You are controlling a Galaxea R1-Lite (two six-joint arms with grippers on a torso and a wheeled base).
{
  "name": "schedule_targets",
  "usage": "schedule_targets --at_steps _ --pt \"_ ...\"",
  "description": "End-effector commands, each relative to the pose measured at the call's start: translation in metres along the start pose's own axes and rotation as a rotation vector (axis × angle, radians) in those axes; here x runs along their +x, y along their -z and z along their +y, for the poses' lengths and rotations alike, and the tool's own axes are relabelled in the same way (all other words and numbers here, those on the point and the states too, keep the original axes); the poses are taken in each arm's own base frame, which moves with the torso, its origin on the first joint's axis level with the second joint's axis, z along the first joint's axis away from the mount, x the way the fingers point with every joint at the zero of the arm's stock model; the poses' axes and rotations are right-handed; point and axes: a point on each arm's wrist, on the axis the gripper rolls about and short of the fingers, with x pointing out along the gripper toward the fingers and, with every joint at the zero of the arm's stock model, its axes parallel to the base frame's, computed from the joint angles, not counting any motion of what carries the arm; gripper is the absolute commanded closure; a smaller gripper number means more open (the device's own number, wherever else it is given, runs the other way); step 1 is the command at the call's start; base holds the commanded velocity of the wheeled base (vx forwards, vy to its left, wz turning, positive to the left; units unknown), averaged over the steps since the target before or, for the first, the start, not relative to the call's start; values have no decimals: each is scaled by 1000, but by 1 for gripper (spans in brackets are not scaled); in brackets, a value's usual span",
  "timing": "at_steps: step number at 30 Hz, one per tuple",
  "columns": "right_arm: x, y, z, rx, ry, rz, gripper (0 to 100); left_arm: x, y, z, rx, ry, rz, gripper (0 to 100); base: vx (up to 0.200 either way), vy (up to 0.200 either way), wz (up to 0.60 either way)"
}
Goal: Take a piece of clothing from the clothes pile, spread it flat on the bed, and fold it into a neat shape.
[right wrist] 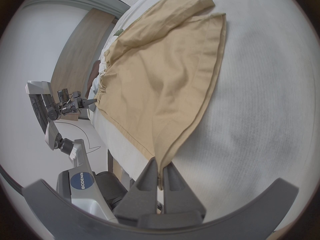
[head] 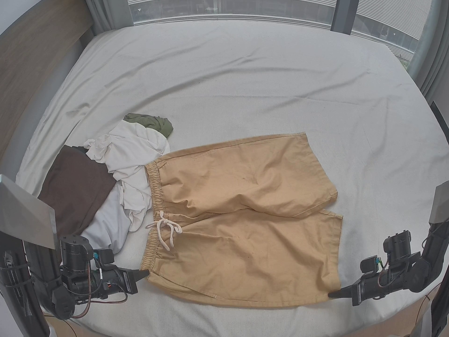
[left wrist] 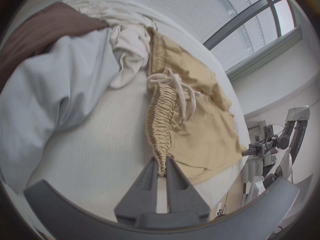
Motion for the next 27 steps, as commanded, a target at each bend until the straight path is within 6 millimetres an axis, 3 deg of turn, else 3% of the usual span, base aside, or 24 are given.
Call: schedule_targets --at_steps 1,12,27 --pt "-17 -20 12 -85 3 -125 100 -6 -6 -11 2 40 -42 100 0 0 0" --pt "-38 -62 26 -105 -14 -326 100 -16 -32 -36 -32 140 -182 100 0 0 0" --pt "-44 -93 23 -71 -24 -443 100 0 -67 -46 -46 226 -308 100 0 0 0"
